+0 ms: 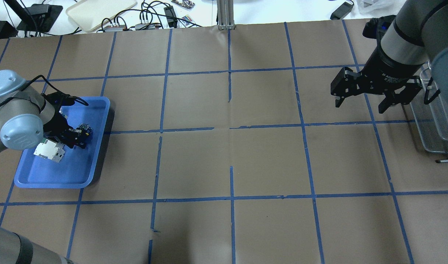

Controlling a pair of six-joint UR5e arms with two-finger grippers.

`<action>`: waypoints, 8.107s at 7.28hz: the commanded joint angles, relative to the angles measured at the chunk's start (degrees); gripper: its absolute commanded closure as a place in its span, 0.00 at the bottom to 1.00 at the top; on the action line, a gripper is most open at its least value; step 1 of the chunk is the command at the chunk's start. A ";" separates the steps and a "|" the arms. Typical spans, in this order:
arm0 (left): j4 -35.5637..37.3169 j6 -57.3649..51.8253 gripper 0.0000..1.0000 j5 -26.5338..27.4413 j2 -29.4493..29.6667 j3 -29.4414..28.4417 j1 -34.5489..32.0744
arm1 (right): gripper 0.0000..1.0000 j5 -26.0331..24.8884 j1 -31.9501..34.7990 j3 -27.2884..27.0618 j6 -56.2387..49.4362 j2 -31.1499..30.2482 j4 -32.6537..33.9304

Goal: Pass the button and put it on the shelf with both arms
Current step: 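Close the left gripper on the red push button's cap, then lift the button with the left gripper toward the right gripper while the right gripper approaches, then close the right gripper on the button's switch block beside the left gripper, then open the left gripper and pull it back while the right gripper holds the button, then carry the button with the right gripper over the wire mesh basket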

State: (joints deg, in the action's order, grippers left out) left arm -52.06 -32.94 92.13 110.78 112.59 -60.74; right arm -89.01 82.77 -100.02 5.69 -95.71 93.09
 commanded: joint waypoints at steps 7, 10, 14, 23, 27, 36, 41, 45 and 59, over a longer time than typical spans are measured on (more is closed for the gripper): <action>1.33 -19.18 0.99 -5.47 -6.45 -2.11 -19.36 | 0.00 21.65 -0.68 4.56 27.58 4.73 -0.54; 1.17 -21.55 0.99 -7.66 -4.35 -5.78 -31.77 | 0.00 30.38 -5.23 8.60 37.98 7.89 -0.89; 0.99 -21.20 1.00 -21.88 -3.90 -13.42 -41.27 | 0.00 37.26 -6.22 8.88 39.22 9.84 -4.98; 1.34 -20.85 1.00 -31.84 -5.58 -21.53 -48.86 | 0.00 44.36 -6.31 9.32 52.15 11.25 -10.71; 1.34 -20.85 1.00 -31.84 -5.84 -21.53 -48.77 | 0.00 45.51 -6.13 8.88 52.85 9.22 -12.94; 1.34 -20.68 1.00 -31.84 -6.02 -21.62 -48.68 | 0.00 48.93 -5.08 8.70 52.85 11.95 -9.94; 1.34 -20.76 1.00 -31.75 -6.19 -21.62 -48.68 | 0.32 48.93 -4.99 6.51 52.67 11.86 -10.38; 0.82 -20.50 1.00 -31.40 -6.28 -21.62 -48.60 | 0.76 49.11 -5.07 7.20 52.76 11.77 -10.03; -20.10 -14.54 0.00 -8.90 -14.62 -18.20 -29.80 | 1.00 6.66 -16.30 15.89 6.02 12.65 -11.43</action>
State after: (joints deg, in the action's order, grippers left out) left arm -71.92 -49.17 83.42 96.70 93.47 -92.74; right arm -72.32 69.67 -85.87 24.36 -83.27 82.65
